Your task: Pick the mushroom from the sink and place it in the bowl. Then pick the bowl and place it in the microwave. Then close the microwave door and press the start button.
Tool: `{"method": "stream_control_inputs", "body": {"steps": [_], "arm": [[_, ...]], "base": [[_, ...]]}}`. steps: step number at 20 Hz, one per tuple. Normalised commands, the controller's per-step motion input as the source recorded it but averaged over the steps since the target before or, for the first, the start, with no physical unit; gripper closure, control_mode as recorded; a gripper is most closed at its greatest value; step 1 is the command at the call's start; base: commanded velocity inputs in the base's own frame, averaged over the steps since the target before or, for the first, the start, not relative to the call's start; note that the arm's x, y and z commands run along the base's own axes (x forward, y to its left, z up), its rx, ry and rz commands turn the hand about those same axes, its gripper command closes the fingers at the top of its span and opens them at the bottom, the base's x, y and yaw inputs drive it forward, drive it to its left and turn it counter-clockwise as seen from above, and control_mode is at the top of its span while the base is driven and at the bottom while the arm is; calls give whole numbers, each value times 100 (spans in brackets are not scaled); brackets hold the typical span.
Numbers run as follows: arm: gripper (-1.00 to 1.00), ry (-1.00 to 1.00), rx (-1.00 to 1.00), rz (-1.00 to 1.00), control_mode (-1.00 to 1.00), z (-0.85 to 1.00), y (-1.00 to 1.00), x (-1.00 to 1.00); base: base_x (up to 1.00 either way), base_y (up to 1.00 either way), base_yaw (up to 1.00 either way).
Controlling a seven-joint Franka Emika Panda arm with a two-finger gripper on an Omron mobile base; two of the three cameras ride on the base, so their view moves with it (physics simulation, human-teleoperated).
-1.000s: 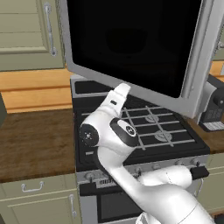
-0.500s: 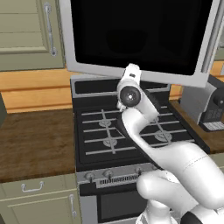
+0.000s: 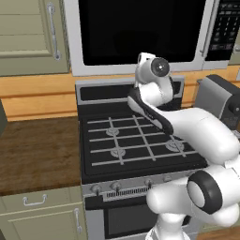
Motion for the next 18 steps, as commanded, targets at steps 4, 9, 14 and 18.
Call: {"method": "stream_control_inputs", "body": {"steps": [4, 9, 14, 18], "arm": [[-100, 12, 0, 19, -100, 12, -9, 61], [-100, 0, 0, 15, -100, 0, -13, 4], [-100, -13, 0, 10, -100, 0, -56, -84], [-100, -8, 0, 2, -100, 0, -77, -100]], "base": [[0, 0, 0], [0, 0, 0], [0, 0, 0], [0, 0, 0]]}}
